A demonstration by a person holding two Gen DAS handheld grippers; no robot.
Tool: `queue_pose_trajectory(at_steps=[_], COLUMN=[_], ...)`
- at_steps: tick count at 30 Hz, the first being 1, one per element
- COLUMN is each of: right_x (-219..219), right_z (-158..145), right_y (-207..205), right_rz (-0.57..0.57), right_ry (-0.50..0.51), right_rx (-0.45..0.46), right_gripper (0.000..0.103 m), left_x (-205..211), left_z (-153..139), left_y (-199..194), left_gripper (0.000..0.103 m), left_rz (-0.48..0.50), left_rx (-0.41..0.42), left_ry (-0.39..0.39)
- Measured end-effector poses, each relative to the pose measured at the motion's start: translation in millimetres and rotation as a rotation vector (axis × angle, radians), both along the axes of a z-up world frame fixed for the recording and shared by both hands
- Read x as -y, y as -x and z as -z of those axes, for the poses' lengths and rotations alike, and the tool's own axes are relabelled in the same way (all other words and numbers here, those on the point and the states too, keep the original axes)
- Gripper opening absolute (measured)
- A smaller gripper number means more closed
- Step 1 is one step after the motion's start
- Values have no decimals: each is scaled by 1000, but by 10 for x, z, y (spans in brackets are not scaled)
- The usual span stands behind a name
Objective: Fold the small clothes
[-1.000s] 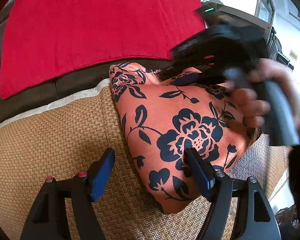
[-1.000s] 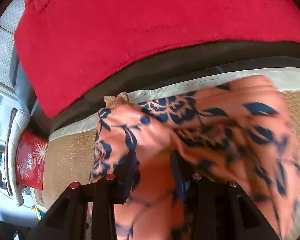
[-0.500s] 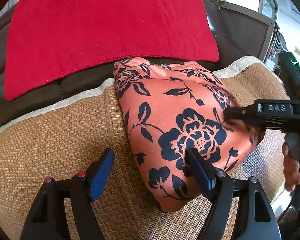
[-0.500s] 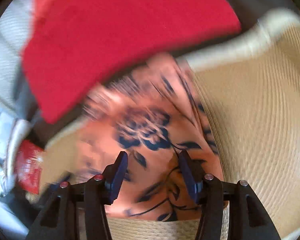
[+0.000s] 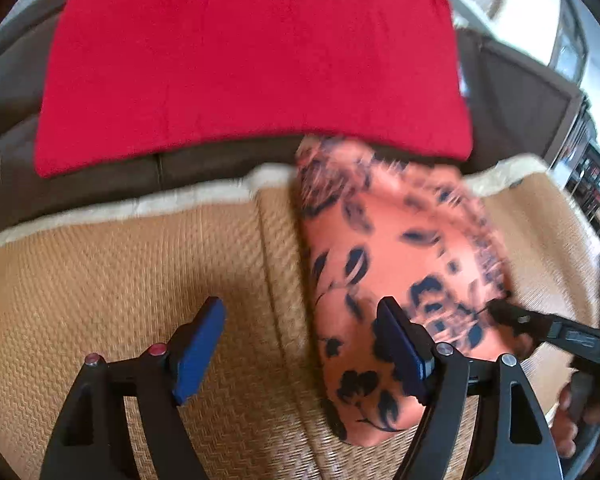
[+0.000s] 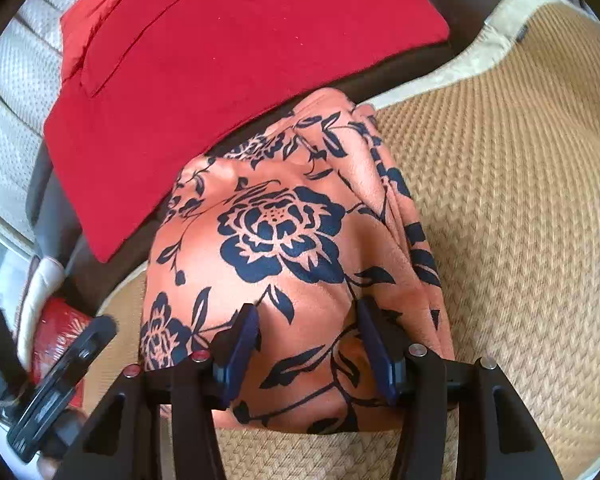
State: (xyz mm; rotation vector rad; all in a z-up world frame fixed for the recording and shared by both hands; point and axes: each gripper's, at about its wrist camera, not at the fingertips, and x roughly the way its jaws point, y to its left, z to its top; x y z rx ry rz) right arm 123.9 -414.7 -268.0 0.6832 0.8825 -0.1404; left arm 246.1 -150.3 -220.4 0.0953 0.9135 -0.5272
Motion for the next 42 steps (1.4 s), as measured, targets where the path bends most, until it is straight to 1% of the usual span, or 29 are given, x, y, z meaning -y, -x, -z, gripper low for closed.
queue_pose_trajectory(at_steps=[1, 3, 6, 7, 9, 10, 11, 13, 15, 17, 18, 19, 21, 22, 23, 24, 25, 26, 28, 30, 34, 36, 38, 39, 40, 42], right_x=[-9, -88, -87, -60, 37, 85, 129, 189, 243, 277, 295, 313, 344, 376, 405, 435, 456, 468, 486, 498, 405, 345, 350, 380, 400, 389], right_z=[-10, -3, -12, -30, -88, -133, -202, -349, -435, -450, -413, -328, -74, 150, 255, 276, 266, 241, 198, 122, -199, -204, 10, 86, 89, -2], right_y=[13, 5, -39, -33, 14, 37, 56, 41, -93, -283, -408, -546, -732, -811, -818, -795, -787, -771, -702, -612, -468, -475, -540, -586, -590, -615], right_rz=[0, -1, -5, 4, 37, 50, 66, 87, 77, 59, 43, 44, 57, 76, 95, 102, 99, 92, 78, 82, 38, 41, 71, 74, 80, 85], right_ry=[10, 45, 44, 25, -52, -84, -95, -79, -95, -133, -150, -162, -197, -223, -238, -258, -279, -289, -287, -280, -209, -156, -120, -121, -129, -115], right_rx=[3, 4, 10, 26, 66, 97, 139, 208, 228, 254, 245, 215, 109, 28, 25, 51, 49, 46, 54, 67, 157, 114, 4, -6, 7, 6], right_gripper=[57, 57, 56, 55, 55, 56, 55, 54, 48, 46, 46, 45, 45, 35, 30, 30, 30, 32, 32, 32, 34, 34, 32, 32, 32, 34], left_x=[36, 33, 40, 23, -27, -49, -57, -33, 19, 86, 136, 156, 182, 205, 220, 248, 269, 282, 296, 331, 375, 374, 372, 372, 368, 360], left_z=[113, 177, 120, 84, 27, -9, -41, -77, -66, -16, 59, 97, 114, 117, 123, 135, 160, 175, 177, 173, 175, 170, 168, 169, 171, 168], left_y=[-24, -36, -17, -7, 17, 24, 38, 40, 31, 50, 43, 61, 65, 60, 57, 42, 42, 41, 42, 87, 147, 151, 153, 151, 148, 155], left_gripper=[79, 79, 79, 79, 79, 79, 79, 79, 79, 79, 79, 79, 79, 79, 79, 79, 79, 79, 79, 79, 79, 79, 79, 79, 79, 79], left_rz=[15, 10, 15, 11, 4, 2, 0, 0, 2, 15, 23, 27, 40, 49, 57, 62, 64, 61, 46, 40, 24, 24, 27, 28, 29, 29], left_rx=[-34, -32, -25, -5, 15, 22, 30, 57, 69, 49, 34, 38, 52, 54, 56, 56, 54, 51, 48, 79, 114, 122, 125, 128, 130, 132], left_ry=[-14, 3, 4, 6, 32, 48, 55, 40, 15, -21, -55, -68, -76, -85, -94, -101, -108, -107, -109, -133, -160, -165, -164, -165, -166, -166])
